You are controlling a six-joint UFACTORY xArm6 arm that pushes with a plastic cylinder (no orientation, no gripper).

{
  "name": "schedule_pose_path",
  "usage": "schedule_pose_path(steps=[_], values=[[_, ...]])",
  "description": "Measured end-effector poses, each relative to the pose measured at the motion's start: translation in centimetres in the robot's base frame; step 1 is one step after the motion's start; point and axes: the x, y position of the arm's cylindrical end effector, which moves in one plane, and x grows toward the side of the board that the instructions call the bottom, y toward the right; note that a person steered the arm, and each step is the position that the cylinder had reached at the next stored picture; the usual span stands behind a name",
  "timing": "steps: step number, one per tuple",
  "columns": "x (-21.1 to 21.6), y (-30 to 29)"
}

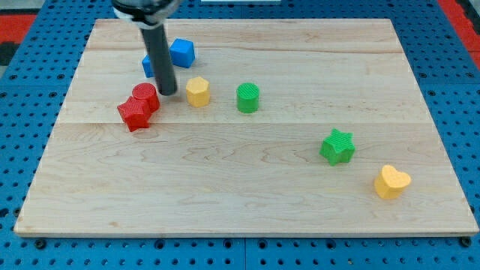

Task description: Place the yellow hexagon below the blue cube

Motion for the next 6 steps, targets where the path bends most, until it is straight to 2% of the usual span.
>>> schedule_pose_path(steps=[2, 4, 5, 6], values=[[2.5, 2.1], [3.0, 9.9], [0.9, 3.6], [0.4, 1.0]])
